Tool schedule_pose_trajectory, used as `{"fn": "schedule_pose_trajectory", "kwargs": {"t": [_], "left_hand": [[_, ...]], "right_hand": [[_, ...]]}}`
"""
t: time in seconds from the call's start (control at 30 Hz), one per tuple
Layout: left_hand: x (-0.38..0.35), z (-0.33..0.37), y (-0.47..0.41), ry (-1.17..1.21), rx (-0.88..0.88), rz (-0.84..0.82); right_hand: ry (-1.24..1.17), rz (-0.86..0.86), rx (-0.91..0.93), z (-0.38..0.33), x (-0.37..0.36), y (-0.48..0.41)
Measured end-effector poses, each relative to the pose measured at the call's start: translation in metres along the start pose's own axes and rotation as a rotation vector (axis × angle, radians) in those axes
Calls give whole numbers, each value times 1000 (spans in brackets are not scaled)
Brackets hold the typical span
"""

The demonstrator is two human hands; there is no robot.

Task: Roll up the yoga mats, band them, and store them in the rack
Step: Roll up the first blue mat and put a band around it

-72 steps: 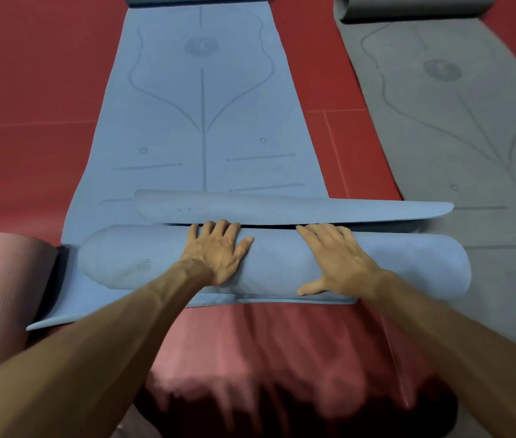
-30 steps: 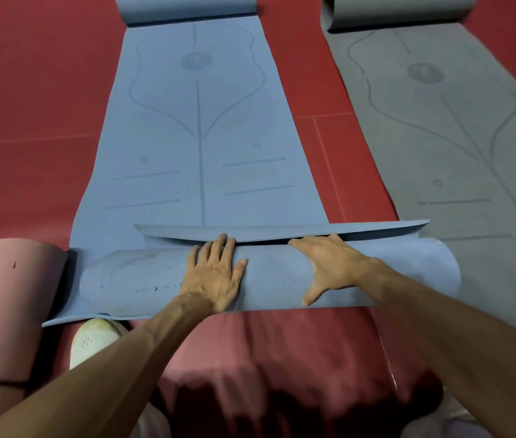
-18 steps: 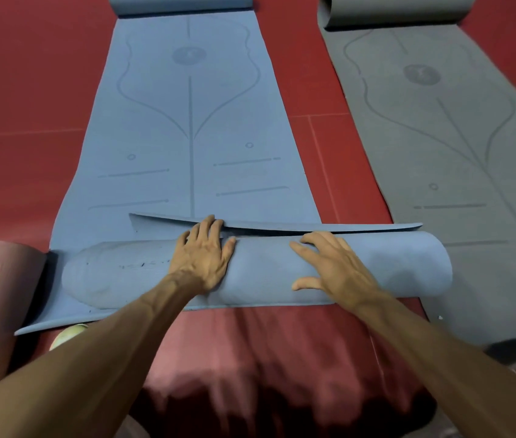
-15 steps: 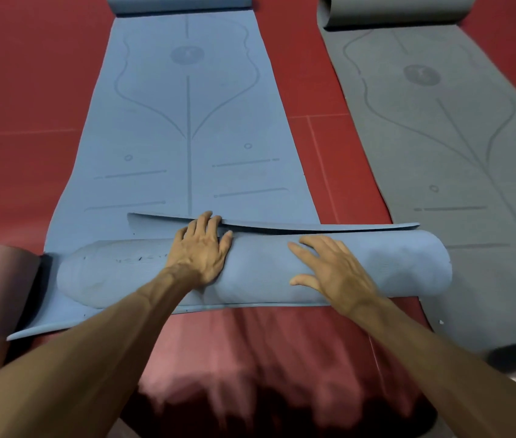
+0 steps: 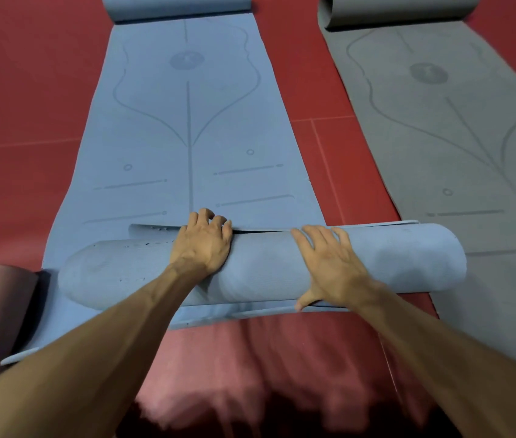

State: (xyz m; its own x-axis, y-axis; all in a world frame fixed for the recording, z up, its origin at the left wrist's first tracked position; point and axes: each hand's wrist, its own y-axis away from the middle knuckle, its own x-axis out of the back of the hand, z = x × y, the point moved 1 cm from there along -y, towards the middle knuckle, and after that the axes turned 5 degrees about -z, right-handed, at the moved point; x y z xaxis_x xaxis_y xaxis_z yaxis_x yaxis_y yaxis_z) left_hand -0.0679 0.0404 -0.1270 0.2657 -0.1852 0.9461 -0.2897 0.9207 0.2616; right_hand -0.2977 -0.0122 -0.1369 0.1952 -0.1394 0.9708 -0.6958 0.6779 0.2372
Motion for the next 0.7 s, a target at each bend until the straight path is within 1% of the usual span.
{"fn": "schedule_pose_trajectory", "kwargs": {"t": [0.1,0.17,0.2,0.33,0.4,0.5,0.57,0.63,0.7], "left_hand": [[-7,3,18,-85,-2,29],[-11,4,37,-98,-27,70],[-13,5,45,-102,-43,65],[-15,4,65,-115,-80,-56],[-11,4,71,-126,-84,-92],[-8,10,75,-213,-103,-26],[-5,13,69,-248,-86,-12],[0,13,54,-250,-68,-17],[5,12,39,-215,-95,10]], "right_hand": [[32,-42,40,3,15,-7],[22,-70,48,4,22,-10],[16,-80,46,4,26,-11],[-35,-132,22,-3,32,-3],[-49,-127,11,-7,28,5],[-29,-94,0,-10,21,14],[-8,-85,-14,-11,18,16],[-24,-72,-40,-12,15,18],[-29,-71,-50,-11,13,17]]}}
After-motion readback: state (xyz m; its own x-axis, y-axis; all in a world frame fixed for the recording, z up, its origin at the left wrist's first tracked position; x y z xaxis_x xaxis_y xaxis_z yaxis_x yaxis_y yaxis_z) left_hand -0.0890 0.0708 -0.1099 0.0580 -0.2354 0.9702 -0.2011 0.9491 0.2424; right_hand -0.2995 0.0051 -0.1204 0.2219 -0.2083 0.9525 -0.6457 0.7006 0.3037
